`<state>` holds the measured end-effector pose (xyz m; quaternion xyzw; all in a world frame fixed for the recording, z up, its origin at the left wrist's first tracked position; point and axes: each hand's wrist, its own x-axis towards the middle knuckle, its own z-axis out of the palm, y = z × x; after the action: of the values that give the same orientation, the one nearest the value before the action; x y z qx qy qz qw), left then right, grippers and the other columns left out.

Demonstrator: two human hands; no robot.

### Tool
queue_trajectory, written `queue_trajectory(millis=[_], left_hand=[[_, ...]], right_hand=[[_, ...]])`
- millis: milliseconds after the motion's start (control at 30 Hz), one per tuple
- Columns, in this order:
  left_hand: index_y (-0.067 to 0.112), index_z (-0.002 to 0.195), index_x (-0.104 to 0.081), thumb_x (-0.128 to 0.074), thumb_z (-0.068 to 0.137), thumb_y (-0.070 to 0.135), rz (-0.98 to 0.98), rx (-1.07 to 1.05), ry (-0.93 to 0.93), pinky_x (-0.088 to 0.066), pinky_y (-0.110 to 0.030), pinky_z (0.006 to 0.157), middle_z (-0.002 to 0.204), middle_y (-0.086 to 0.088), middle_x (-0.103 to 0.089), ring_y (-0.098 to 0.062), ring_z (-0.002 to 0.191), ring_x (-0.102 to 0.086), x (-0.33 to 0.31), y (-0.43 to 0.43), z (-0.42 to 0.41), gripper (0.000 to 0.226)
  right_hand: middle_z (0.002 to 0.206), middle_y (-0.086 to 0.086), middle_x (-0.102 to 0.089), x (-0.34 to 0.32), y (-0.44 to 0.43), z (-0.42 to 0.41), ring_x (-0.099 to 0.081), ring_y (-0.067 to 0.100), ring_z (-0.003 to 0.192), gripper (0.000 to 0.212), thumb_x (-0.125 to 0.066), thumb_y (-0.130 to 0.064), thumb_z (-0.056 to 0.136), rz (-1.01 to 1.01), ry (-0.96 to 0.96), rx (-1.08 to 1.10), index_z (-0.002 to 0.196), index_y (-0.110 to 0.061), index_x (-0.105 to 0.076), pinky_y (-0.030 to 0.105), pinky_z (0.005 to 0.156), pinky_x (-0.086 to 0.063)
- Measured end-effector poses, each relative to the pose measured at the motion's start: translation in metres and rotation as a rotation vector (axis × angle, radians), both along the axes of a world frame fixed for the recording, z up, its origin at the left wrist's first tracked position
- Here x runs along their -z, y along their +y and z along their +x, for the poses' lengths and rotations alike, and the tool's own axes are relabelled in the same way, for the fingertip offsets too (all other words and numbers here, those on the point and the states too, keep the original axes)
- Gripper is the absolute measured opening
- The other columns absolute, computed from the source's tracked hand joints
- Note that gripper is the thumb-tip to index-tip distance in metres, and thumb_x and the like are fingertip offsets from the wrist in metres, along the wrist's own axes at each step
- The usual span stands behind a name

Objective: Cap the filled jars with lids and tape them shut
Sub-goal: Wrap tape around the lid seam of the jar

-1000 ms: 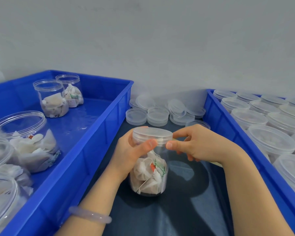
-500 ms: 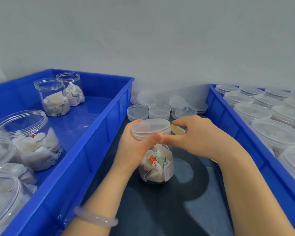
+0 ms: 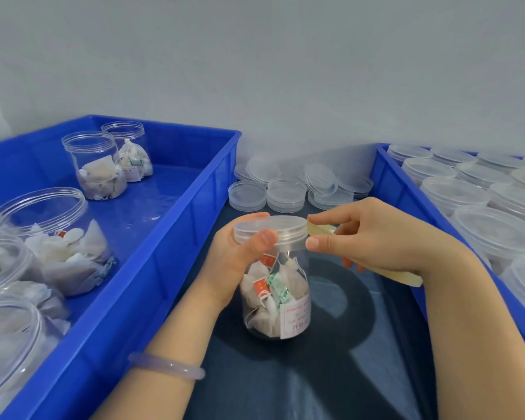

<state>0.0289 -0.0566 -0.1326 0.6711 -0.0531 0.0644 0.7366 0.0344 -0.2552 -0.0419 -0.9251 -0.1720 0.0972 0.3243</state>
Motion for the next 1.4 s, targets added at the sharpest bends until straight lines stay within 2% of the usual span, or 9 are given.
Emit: queue_trajectory(millis=[133, 367, 467, 633, 800, 900, 1033, 1167, 1400], left_hand=[[0.017, 0.114, -0.061, -0.079, 0.033, 0.076, 0.002, 0.027, 0.012, -0.052, -0.046, 0.091, 0.108, -0.006, -0.071, -0.026, 0.104, -0.067, -0.001, 0.000, 0.000, 0.103], [0.011, 0.121, -0.057, -0.079, 0.035, 0.076, -0.024, 0.148, 0.051, -0.053, -0.040, 0.085, 0.115, -0.012, -0.068, -0.029, 0.106, -0.066, 0.001, 0.002, -0.002, 0.110], [0.007, 0.126, -0.054, -0.077, 0.033, 0.079, 0.008, 0.153, 0.034, -0.050, -0.044, 0.094, 0.118, -0.012, -0.067, -0.026, 0.110, -0.064, -0.002, 0.001, -0.004, 0.120], [0.020, 0.136, -0.040, -0.082, 0.031, 0.070, 0.035, -0.001, -0.062, -0.052, -0.015, 0.074, 0.104, 0.017, -0.070, 0.000, 0.101, -0.065, -0.006, -0.001, -0.006, 0.124], [0.038, 0.125, -0.043, -0.082, 0.033, 0.051, 0.157, -0.083, -0.126, -0.047, -0.007, 0.075, 0.114, 0.017, -0.058, 0.012, 0.101, -0.058, -0.004, -0.007, -0.007, 0.100], [0.038, 0.115, -0.050, -0.081, 0.036, 0.052, 0.146, -0.098, -0.126, -0.050, -0.012, 0.075, 0.111, 0.013, -0.063, 0.006, 0.099, -0.062, -0.004, -0.006, -0.005, 0.086], [0.026, 0.119, -0.054, -0.077, 0.043, 0.047, 0.063, -0.056, -0.124, -0.054, -0.020, 0.074, 0.112, 0.001, -0.066, -0.009, 0.099, -0.067, -0.005, 0.000, -0.004, 0.082], [0.021, 0.121, -0.055, -0.081, 0.042, 0.045, 0.031, 0.015, -0.098, -0.054, -0.025, 0.075, 0.111, -0.004, -0.068, -0.019, 0.102, -0.067, -0.005, 0.002, -0.005, 0.086], [0.018, 0.117, -0.057, -0.088, 0.035, 0.061, -0.030, 0.123, -0.076, -0.055, -0.025, 0.071, 0.104, -0.001, -0.072, -0.020, 0.098, -0.069, -0.008, -0.002, -0.008, 0.098]], right_hand=[[0.062, -0.007, -0.068, 0.004, -0.001, 0.004, -0.061, 0.006, 0.052, 0.074, -0.059, -0.073, 0.052, -0.007, 0.010, 0.009, 0.120, -0.045, -0.059, 0.022, 0.061, -0.047], [0.057, -0.030, -0.061, 0.002, 0.007, 0.003, -0.060, 0.001, 0.047, 0.099, -0.045, -0.083, 0.039, -0.067, 0.053, -0.062, 0.127, -0.039, -0.055, 0.011, 0.048, -0.043], [0.059, -0.020, -0.062, 0.002, 0.005, 0.003, -0.061, 0.001, 0.048, 0.104, -0.047, -0.080, 0.040, -0.069, 0.033, -0.055, 0.133, -0.035, -0.052, 0.013, 0.050, -0.044], [0.070, -0.018, -0.056, 0.004, 0.007, 0.003, -0.059, -0.002, 0.046, 0.086, -0.057, -0.074, 0.062, -0.106, 0.007, -0.015, 0.136, -0.031, -0.049, 0.020, 0.057, -0.043], [0.071, -0.020, -0.047, 0.004, 0.014, 0.000, -0.051, 0.001, 0.064, 0.090, -0.057, -0.077, 0.061, -0.194, -0.061, 0.007, 0.135, -0.025, -0.050, 0.028, 0.071, -0.045], [0.072, -0.025, -0.042, 0.001, 0.011, -0.001, -0.048, -0.003, 0.065, 0.097, -0.060, -0.077, 0.056, -0.129, -0.019, -0.002, 0.140, -0.031, -0.044, 0.025, 0.078, -0.044], [0.075, -0.025, -0.056, -0.002, 0.002, -0.002, -0.058, -0.013, 0.059, 0.080, -0.068, -0.065, 0.060, -0.038, 0.011, -0.043, 0.133, -0.039, -0.051, 0.020, 0.071, -0.045], [0.086, -0.013, -0.067, -0.002, 0.000, -0.001, -0.065, -0.001, 0.067, 0.088, -0.064, -0.074, 0.044, 0.005, 0.024, -0.038, 0.126, -0.042, -0.056, 0.026, 0.076, -0.050], [0.078, -0.004, -0.073, 0.006, -0.005, 0.009, -0.068, 0.007, 0.064, 0.102, -0.066, -0.076, 0.032, 0.076, 0.091, -0.044, 0.128, -0.043, -0.053, 0.025, 0.071, -0.048]])
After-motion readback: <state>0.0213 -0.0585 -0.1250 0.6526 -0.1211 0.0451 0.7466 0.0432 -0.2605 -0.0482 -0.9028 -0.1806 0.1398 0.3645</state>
